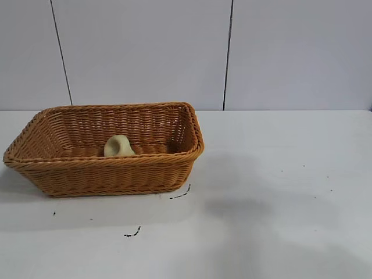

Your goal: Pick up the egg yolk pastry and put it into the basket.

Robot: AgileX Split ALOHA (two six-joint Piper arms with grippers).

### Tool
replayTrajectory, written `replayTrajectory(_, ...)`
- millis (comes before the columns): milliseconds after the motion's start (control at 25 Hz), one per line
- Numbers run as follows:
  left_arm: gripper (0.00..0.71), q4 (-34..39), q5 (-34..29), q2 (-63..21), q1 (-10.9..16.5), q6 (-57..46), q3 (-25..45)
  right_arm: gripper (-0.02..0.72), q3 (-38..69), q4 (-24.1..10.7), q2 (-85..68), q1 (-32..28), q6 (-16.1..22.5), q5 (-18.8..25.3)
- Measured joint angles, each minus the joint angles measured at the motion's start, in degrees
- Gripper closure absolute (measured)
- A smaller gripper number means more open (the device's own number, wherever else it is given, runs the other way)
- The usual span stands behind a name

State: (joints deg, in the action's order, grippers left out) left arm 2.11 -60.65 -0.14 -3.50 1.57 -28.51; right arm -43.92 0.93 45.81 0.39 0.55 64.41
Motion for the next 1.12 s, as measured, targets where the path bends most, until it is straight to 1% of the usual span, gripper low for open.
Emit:
replayTrajectory(80, 0.017, 0.00, 0.00, 0.00, 0.00, 0.00, 0.00, 0.048, 5.44, 0.02, -7.65, 0.00, 0.00, -3.14)
replayTrajectory(160, 0.017, 0.00, 0.00, 0.00, 0.00, 0.00, 0.00, 0.048, 9.58, 0.02, -15.89, 0.00, 0.00, -4.92)
replayTrajectory(280, 0.017, 0.00, 0.00, 0.00, 0.00, 0.00, 0.00, 0.048, 14.65, 0.02, -26.25, 0.00, 0.00, -5.57)
replayTrajectory(480, 0.017, 0.00, 0.00, 0.00, 0.00, 0.00, 0.00, 0.048, 15.86, 0.02, -38.88, 0.00, 0.05, -5.78)
replayTrajectory(680, 0.017, 0.00, 0.00, 0.00, 0.00, 0.00, 0.00, 0.048, 15.86, 0.02, -45.63, 0.00, 0.18, -5.72)
replayTrajectory(1120, 0.017, 0.00, 0.00, 0.00, 0.00, 0.00, 0.00, 0.048, 15.86, 0.02, -46.18, 0.00, 0.18, -5.79)
